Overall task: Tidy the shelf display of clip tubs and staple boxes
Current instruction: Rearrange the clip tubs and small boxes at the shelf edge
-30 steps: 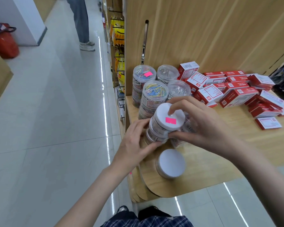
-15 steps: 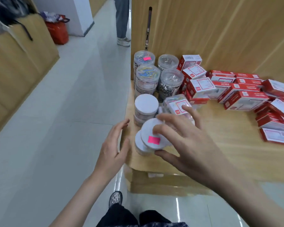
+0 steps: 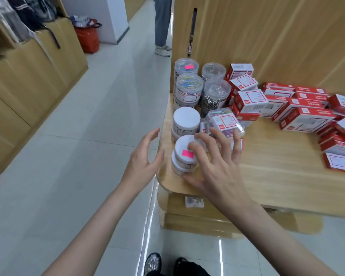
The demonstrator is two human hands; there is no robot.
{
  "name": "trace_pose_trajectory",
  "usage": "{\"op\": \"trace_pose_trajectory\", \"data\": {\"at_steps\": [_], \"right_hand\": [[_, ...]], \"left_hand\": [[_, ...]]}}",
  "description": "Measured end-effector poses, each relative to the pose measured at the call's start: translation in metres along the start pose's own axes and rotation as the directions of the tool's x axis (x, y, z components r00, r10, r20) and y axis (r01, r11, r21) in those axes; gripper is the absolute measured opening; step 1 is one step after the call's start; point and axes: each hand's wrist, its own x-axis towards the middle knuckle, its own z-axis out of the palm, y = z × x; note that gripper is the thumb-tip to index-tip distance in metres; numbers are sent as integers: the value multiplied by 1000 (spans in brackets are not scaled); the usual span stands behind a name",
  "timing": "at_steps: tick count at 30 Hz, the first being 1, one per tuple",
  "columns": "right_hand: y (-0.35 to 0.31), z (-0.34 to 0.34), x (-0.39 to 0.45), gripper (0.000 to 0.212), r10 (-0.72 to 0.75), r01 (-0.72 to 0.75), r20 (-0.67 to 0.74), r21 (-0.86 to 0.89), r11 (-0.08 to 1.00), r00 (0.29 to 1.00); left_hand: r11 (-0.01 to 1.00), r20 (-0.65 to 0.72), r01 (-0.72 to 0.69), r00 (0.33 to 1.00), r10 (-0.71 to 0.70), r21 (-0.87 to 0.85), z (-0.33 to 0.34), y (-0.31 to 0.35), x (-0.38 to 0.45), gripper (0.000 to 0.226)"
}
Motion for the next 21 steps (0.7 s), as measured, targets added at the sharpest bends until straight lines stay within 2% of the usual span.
{"op": "trace_pose_trajectory", "data": {"at_steps": [10, 21], "right_hand": [[7, 3, 0, 40, 3, -3, 2, -39, 999, 1000], [4, 5, -1, 46, 25, -25, 13, -63, 998, 1000]], "left_hand": [[986, 116, -54, 990, 73, -160, 9, 5, 46, 57], [970, 115, -31, 992, 60, -240, 18, 2, 60, 53]]}}
